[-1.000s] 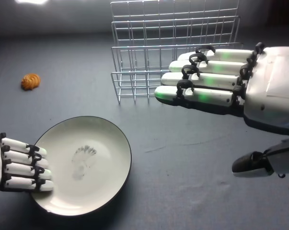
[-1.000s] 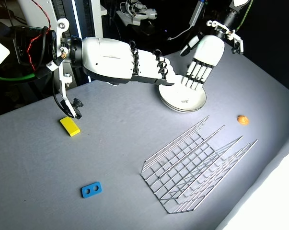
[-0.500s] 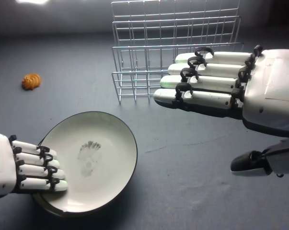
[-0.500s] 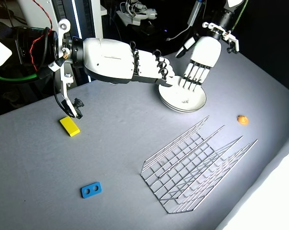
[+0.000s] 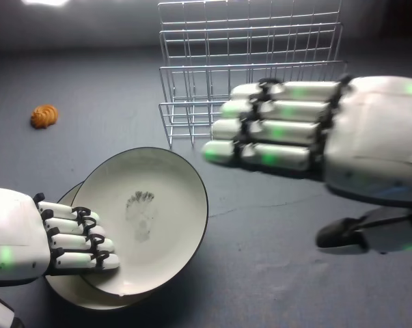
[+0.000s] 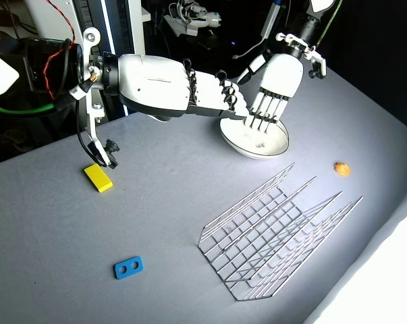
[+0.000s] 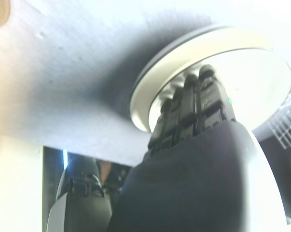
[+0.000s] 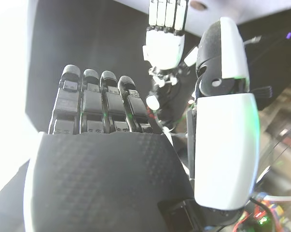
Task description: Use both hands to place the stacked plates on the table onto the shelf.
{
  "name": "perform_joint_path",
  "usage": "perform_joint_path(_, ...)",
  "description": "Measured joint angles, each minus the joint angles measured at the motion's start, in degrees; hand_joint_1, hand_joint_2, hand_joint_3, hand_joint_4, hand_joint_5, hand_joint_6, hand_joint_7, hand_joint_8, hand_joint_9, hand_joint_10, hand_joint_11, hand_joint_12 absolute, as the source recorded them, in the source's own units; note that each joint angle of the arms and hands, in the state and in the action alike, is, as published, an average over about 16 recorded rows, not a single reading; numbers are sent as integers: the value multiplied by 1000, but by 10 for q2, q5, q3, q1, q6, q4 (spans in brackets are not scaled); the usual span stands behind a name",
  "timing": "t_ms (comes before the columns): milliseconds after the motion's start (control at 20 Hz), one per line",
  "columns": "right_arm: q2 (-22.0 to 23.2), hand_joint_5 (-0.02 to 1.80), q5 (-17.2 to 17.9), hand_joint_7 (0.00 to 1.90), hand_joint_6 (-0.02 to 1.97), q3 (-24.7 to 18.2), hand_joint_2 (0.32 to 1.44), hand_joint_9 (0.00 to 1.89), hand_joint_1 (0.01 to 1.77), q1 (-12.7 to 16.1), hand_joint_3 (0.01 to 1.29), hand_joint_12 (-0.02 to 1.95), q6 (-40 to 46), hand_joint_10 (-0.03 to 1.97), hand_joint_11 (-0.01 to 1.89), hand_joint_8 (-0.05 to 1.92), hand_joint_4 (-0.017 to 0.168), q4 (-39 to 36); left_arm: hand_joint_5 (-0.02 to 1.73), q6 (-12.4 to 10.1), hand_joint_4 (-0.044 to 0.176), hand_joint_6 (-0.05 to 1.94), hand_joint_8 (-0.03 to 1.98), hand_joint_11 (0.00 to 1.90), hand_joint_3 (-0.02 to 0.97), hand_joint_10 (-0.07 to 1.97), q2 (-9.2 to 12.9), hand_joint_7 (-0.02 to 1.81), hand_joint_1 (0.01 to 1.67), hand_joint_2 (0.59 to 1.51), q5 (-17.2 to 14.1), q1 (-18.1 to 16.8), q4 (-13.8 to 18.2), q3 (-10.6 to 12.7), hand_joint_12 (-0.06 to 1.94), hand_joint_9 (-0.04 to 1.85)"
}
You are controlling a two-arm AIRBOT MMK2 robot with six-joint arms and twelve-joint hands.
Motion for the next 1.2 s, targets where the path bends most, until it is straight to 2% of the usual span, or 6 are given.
perform_joint_path(650, -144, 25, -89, 21, 18, 73, 946, 13, 1047, 37, 21, 33, -122, 5, 26, 14, -2, 3, -6, -16, -3, -13, -16, 14, 22, 7, -11, -6, 21, 1105, 72, -12, -59, -42, 6, 17)
perform_joint_path(850, -167, 30, -101, 21, 18, 93, 946, 14, 1069, 47, 21, 86, -138, 6, 26, 13, -2, 9, -5, -16, -3, -12, -15, 15, 22, 7, -13, -3, 21, 1103, 82, -15, -70, -47, 6, 17)
perform_joint_path(1200, -182, 51, -107, 34, 18, 116, 946, 45, 1065, 55, 21, 359, -156, 6, 22, 13, -2, 19, -6, -14, -3, -14, -14, 15, 23, 7, -16, -1, 21, 1100, 89, -17, -80, -51, 6, 13)
